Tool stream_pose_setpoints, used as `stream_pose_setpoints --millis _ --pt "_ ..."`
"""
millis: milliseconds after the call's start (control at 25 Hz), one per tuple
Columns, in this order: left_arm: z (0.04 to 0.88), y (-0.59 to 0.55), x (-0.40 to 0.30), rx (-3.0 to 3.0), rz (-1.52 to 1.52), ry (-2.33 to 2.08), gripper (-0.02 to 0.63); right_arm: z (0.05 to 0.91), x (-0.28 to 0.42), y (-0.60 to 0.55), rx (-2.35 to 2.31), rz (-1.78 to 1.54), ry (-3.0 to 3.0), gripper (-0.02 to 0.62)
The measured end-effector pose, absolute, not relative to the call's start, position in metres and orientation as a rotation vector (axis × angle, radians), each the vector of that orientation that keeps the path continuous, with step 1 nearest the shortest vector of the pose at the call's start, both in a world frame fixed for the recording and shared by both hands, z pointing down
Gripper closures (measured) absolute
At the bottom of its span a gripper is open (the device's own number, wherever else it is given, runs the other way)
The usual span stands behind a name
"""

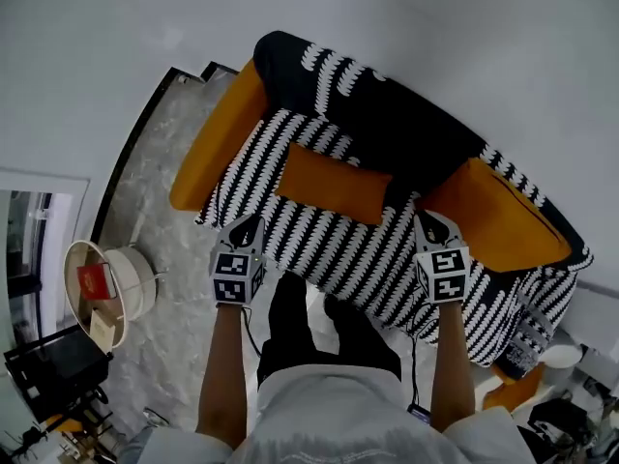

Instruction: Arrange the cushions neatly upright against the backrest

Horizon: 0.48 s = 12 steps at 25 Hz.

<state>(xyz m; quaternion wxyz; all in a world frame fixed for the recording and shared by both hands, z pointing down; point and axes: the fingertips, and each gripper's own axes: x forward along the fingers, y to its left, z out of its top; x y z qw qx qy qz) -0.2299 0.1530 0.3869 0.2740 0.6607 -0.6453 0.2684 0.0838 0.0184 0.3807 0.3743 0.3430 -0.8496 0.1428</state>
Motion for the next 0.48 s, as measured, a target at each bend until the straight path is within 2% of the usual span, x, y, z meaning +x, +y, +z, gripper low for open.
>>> stream_pose_setpoints --millis 480 --pt "0.527 0.093 -0.278 1.796 0.878 -1.539 0.531 0.516 0.088 0.02 0.916 0.572 -1.98 0.546"
